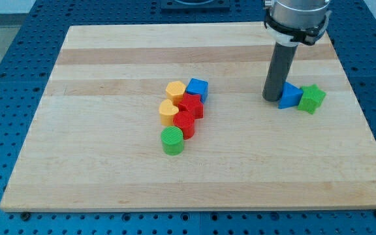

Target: Move the blue cube to the top right of the yellow hexagon

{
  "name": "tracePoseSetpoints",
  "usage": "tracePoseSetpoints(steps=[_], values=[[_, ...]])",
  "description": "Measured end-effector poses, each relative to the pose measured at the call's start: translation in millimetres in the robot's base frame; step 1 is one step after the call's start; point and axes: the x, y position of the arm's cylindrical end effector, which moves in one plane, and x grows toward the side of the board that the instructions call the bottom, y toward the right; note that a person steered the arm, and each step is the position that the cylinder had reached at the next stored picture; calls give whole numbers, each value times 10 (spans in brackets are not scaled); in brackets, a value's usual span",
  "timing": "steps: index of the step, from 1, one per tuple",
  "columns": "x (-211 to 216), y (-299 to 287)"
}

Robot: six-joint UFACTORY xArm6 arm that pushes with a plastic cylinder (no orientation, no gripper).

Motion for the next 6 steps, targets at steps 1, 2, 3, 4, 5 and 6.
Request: tracePoseSetpoints(steps=[1,2,3,4,5,6], values=[[0,98],[0,88],[-205,-304],[-588,-830],[-1020,-1259],[-747,-1900]])
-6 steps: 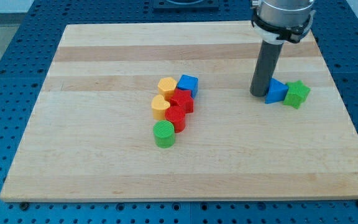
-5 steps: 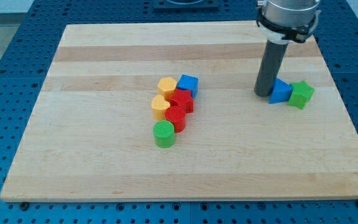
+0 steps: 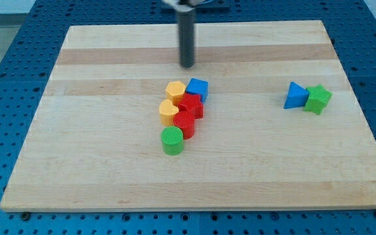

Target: Move the blue cube to the top right of the yellow hexagon

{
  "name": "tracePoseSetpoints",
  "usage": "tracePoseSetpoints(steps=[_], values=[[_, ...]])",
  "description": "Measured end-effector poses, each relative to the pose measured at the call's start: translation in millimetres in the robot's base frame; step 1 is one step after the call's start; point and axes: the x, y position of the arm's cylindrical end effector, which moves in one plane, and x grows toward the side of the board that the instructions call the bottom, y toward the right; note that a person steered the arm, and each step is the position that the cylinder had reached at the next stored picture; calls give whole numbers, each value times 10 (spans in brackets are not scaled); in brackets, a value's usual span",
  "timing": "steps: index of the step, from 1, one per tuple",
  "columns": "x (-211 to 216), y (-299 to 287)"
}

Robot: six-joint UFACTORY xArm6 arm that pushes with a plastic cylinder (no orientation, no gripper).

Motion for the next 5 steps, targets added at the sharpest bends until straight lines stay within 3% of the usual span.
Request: tracePoseSetpoints(steps=[2,5], values=[[546,-171],[576,76]])
